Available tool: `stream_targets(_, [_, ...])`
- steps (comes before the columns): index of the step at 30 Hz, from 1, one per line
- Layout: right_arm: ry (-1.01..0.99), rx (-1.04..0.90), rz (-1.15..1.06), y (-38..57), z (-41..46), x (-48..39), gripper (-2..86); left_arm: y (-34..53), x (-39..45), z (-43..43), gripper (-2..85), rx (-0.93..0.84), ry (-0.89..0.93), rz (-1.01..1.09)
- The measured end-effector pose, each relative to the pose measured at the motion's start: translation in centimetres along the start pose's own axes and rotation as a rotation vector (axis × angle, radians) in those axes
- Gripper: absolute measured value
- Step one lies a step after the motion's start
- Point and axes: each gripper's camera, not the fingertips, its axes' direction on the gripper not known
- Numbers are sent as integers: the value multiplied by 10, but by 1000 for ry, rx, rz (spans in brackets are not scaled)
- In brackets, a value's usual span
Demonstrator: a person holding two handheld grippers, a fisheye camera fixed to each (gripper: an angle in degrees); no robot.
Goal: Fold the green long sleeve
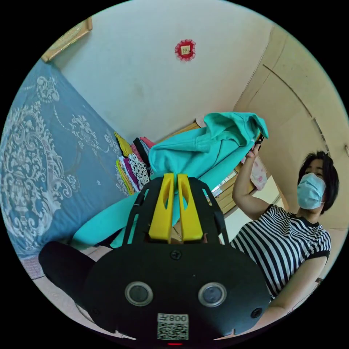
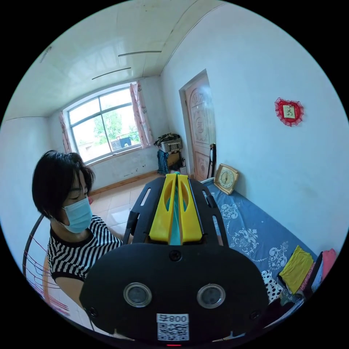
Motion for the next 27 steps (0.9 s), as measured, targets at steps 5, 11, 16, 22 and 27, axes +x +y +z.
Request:
stream_targets(5, [65, 63, 77, 41, -53, 3, 2, -25, 111, -82, 19, 175, -112, 197])
stream_targets(11, [46, 168, 191, 113, -98, 6, 2, -41, 263, -146, 17, 267, -278, 495])
stream_targets(16, [8, 252, 198, 164, -117, -22, 2, -37, 377, -168, 15, 311, -419, 701])
stream_targets(22, [-45, 317, 163, 206, -126, -57, 2, -23, 485, -178, 12, 352, -568, 900])
stream_targets(27, [-112, 354, 141, 230, -109, -81, 2, -24, 535, -188, 11, 407, -641, 946])
